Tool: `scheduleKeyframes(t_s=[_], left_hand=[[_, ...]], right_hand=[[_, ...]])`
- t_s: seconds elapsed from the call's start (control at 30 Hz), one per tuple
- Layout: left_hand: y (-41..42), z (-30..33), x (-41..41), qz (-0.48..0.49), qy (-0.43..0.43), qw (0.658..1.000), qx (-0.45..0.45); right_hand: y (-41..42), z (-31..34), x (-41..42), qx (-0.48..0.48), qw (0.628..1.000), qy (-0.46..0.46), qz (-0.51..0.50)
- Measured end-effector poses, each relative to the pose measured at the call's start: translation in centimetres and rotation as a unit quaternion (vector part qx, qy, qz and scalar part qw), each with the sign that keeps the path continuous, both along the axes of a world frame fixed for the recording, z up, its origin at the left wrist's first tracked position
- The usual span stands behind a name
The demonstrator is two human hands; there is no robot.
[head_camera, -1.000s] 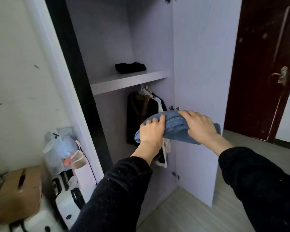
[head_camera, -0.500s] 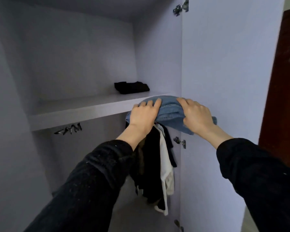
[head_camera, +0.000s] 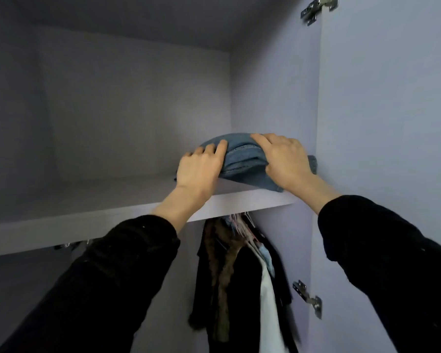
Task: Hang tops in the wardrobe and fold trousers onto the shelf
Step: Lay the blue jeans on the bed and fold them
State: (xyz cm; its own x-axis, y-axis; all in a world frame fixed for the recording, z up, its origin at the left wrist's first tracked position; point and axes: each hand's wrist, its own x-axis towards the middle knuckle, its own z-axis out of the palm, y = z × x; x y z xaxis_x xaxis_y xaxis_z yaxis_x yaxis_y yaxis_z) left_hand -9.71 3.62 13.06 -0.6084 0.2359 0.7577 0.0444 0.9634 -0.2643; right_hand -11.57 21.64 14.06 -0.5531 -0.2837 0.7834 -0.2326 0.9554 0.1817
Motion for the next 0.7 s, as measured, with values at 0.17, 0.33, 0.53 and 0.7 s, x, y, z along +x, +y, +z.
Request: scheduleKeyframes(t_s=[0.17,0.33,0.53,0.7], left_hand=[[-0.4,-0.9,-8.2,0.029,0.08,0.996,0.004],[-1.6,0.1,-16.1,-0.051,-0.153,0.986,0.034],[-1.7,0.1,-20.3,-0.118,-0.38,0.916,0.054],[1.0,-1.2,-21.8,-0.014,-0.357,0.932,0.058]], right_hand=[[-0.6,0.6,-9.1,0.03,0.994,0.102,0.009],[-0.2,-0.2,-17.5,-0.038,0.991,-0.112,0.067],[1.6,2.1,-18.9,-0.016,0.859,-0.506,0.078],[1.2,-0.5,-23.4,-0.019,0.908,-0.418,-0.013]])
